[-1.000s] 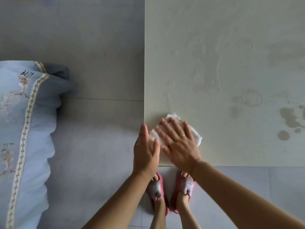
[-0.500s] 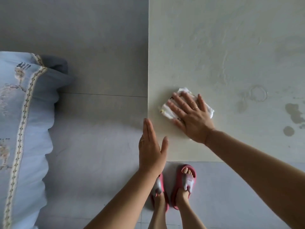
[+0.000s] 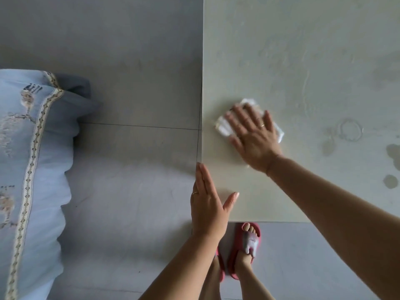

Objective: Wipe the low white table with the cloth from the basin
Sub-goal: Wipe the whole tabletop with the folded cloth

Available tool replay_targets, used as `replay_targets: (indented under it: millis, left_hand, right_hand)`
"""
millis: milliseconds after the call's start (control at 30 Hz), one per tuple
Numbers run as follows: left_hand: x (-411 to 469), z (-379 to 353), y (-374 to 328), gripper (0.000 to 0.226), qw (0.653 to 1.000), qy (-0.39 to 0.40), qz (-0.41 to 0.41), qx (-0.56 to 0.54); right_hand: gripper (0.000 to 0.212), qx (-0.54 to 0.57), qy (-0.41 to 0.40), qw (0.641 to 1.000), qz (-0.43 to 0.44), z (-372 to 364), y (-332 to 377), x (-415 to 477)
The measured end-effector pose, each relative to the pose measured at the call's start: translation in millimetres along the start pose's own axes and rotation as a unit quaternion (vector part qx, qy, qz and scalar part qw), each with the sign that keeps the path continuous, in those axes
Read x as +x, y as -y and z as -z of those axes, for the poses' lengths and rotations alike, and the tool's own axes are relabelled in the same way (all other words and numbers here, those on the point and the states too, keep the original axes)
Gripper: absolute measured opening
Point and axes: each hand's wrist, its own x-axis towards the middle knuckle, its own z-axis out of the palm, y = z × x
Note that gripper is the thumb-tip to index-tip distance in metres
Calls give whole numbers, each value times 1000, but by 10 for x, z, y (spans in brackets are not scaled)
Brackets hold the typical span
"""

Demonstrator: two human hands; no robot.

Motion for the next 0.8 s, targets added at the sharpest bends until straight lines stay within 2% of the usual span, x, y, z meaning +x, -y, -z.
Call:
replay_targets:
  millis: [67,100,133,167,267,333,400,467,567,633,700,800]
  left_hand:
    - [2,10,-16,99,1000,4,1,3]
    - [6,14,-22,99,1000,5,1,7]
    - [11,21,-23,99,1000,5,0,10]
    - [14,24,-21,100,1000,6,-2,11]
    - [33,28,-7,103,1000,2,-13,5]
    - [31,24,-2,102,1000,0,-5,16]
    - [13,9,2,101,1000,1,4,22]
    - [8,-8,12,99,1000,1,3,26]
    - [7,-7,16,98,999,8,9,31]
    - [10,-1,10,98,999,14,12,34]
    - [16,1,-3,99,999,11,12,39]
    - [20,-5,-13,98,998,0,6,63]
  right_hand:
    - [54,42,-28,987,-151,-21,48,120]
    - [55,55,-33,977,-203,-45,204,145]
    - [56,62,-29,973,-220,-74,394,132]
    - [57,68,-24,978,-197,-101,588,82]
    - [58,32,7,999,-14,-142,825,-135]
    - [58,13,21,996,87,-73,592,-74]
    - [57,-14,25,992,122,-17,299,86]
    - [56,-3,12,999,44,25,72,322]
    - [56,62,-26,986,-154,24,92,565]
    - [58,77,-33,976,-201,-4,318,519]
    - [59,71,-20,991,-107,-47,523,303]
    - [60,3,20,992,125,-21,351,112]
